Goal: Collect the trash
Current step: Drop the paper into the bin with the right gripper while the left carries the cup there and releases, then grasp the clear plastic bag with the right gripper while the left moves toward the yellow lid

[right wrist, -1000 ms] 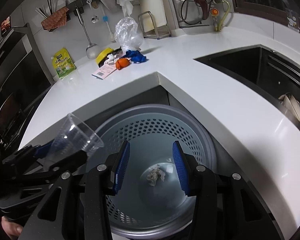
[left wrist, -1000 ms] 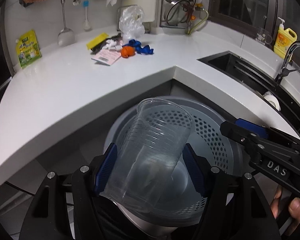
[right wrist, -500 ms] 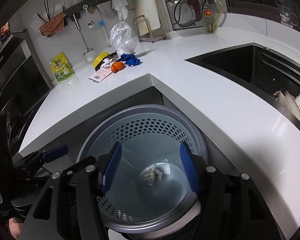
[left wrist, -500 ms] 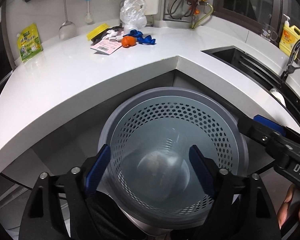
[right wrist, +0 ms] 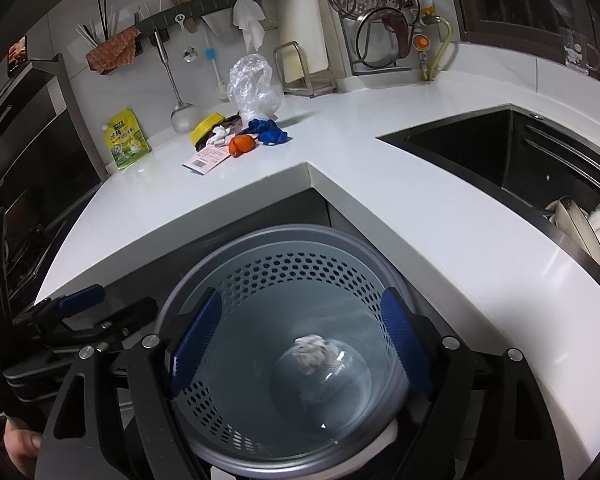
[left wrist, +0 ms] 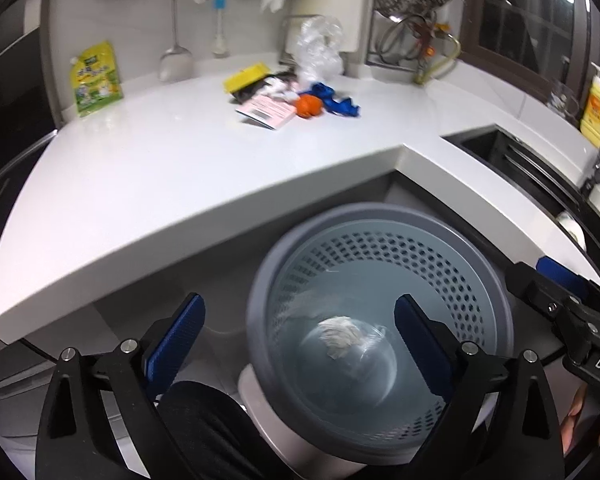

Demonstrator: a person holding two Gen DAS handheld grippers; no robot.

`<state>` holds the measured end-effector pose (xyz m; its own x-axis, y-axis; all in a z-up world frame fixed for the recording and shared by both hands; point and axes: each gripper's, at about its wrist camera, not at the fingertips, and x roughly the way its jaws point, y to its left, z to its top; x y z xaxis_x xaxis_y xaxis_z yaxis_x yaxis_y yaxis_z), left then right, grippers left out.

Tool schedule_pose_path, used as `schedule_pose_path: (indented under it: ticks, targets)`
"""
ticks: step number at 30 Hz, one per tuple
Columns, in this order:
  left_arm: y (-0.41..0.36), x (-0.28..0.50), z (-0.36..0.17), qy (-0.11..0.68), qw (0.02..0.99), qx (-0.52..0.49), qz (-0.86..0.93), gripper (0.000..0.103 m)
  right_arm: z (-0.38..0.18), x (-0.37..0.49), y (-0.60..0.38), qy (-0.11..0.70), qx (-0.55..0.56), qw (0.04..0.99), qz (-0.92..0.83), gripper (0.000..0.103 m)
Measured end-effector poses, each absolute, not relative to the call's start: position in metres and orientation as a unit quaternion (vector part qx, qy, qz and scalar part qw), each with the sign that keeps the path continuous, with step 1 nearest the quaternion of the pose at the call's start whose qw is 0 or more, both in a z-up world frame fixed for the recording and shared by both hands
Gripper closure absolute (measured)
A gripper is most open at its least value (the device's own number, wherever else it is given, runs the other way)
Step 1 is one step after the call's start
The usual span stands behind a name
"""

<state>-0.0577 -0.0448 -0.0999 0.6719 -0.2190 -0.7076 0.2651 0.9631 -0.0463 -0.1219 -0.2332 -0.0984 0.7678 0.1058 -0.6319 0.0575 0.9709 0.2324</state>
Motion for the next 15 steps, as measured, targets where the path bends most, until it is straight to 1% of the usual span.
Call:
schedule_pose_path:
  ticks: [1,7,15]
  targets:
    - [-0.042,-0.055,-0.097,0.381,0.916,0.030,-0.126,0.007,-0.097,-0.119,-0.232,0.339,0.117,0.934,0.012,0.025]
    - [-0.026,-0.037,-0.080,0.360,0.927,0.029,-0.100,0.006,-0.081,-0.097,-0.232,0.309,0.094,0.946,0.005,0.025]
    - [-0.010,0.013,-0.054,0.334,0.940,0.017,-0.069,0.006,-0.062,-0.043,-0.241,0.306,0.083,0.948,0.012,0.024]
